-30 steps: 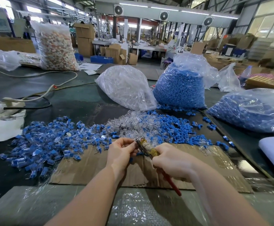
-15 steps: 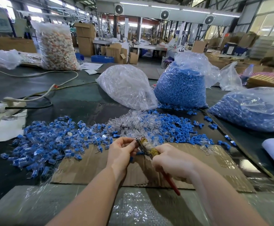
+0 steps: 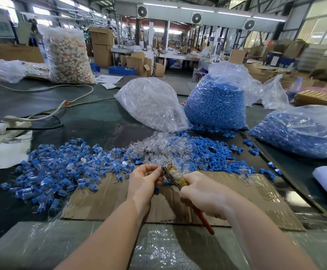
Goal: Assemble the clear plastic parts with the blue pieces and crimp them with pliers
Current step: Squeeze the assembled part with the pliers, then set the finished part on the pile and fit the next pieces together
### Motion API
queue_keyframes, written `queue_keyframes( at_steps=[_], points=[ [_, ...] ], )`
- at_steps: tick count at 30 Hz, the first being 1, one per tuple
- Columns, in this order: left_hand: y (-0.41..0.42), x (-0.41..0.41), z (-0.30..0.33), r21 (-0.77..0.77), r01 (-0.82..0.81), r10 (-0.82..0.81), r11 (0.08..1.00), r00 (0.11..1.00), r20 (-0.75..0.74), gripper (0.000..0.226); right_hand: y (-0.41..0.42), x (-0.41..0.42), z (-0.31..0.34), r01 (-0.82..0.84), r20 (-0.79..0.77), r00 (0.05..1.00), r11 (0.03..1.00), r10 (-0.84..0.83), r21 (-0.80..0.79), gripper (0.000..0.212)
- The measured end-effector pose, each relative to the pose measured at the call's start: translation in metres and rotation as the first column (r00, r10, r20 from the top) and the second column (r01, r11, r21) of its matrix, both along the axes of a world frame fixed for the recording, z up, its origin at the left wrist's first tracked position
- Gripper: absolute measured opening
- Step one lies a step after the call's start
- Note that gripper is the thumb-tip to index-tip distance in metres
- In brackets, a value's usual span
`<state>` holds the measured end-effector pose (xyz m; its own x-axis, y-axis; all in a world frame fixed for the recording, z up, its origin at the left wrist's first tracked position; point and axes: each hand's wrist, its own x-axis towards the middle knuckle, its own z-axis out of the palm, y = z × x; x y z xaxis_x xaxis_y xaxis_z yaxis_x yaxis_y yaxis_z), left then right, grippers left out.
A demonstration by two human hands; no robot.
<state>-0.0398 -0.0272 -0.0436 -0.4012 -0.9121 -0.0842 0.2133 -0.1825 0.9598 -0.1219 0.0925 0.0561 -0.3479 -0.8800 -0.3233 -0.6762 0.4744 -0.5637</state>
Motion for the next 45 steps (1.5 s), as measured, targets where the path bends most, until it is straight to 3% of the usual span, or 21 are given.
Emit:
queue_keyframes(
  at_steps=[6,10,14,22,24,26,29,31,34,38,41,45],
  points=[
    [-0.001,0.002,-0.002,-0.007,0.000,0.000,1.000,1.000,0.022,0.006,-0.001,-0.001,-0.009,-0.001,-0.006,1.000,0.998,0.001,-0.061,0.027],
    [0.000,0.002,-0.001,-0.006,-0.034,0.034,0.999,0.999,0.008,0.005,0.002,-0.005,-0.013,0.066,0.152,0.987,0.985,-0.042,-0.160,0.017],
    [0.002,0.001,0.001,0.006,-0.056,0.056,0.998,0.998,-0.023,0.008,0.007,-0.009,-0.025,0.149,0.189,0.976,0.960,-0.105,-0.236,0.059],
    [-0.002,0.003,0.004,0.097,-0.089,0.099,0.991,0.990,-0.100,0.007,0.010,-0.017,-0.020,0.070,0.208,0.978,0.951,-0.006,-0.301,0.033],
    [-0.004,0.007,0.007,0.044,-0.135,0.137,0.990,0.989,-0.054,0.008,0.006,-0.021,-0.024,0.123,0.150,0.986,0.929,-0.074,-0.348,0.038],
    [-0.008,0.015,0.011,-0.148,-0.198,0.215,0.969,0.971,0.108,0.010,0.002,-0.030,-0.030,0.169,0.023,0.984,0.902,-0.174,-0.397,0.046],
    [-0.022,0.032,0.019,-0.456,-0.240,0.404,0.857,0.862,0.306,0.011,0.002,-0.047,-0.040,0.220,-0.273,0.906,0.910,-0.324,-0.350,0.056],
    [-0.033,0.044,0.021,-0.608,-0.220,0.528,0.763,0.755,0.389,0.011,0.004,-0.056,-0.046,0.268,-0.367,0.848,0.906,-0.383,-0.327,0.054],
    [-0.046,0.056,0.019,-0.706,-0.130,0.594,0.696,0.656,0.466,0.016,0.004,-0.065,-0.057,0.315,-0.442,0.795,0.906,-0.415,-0.283,0.051],
    [-0.046,0.059,0.014,-0.726,-0.010,0.581,0.688,0.608,0.542,0.027,0.005,-0.070,-0.073,0.341,-0.492,0.758,0.903,-0.429,-0.261,0.059],
    [-0.037,0.055,0.014,-0.782,0.046,0.595,0.622,0.622,0.510,0.029,0.007,-0.069,-0.076,0.332,-0.537,0.734,0.909,-0.416,-0.250,0.061],
    [-0.022,0.045,0.017,-0.795,0.133,0.464,0.592,0.750,0.471,0.016,0.005,-0.061,-0.075,0.256,-0.627,0.662,0.910,-0.410,-0.326,0.054]
  ],
)
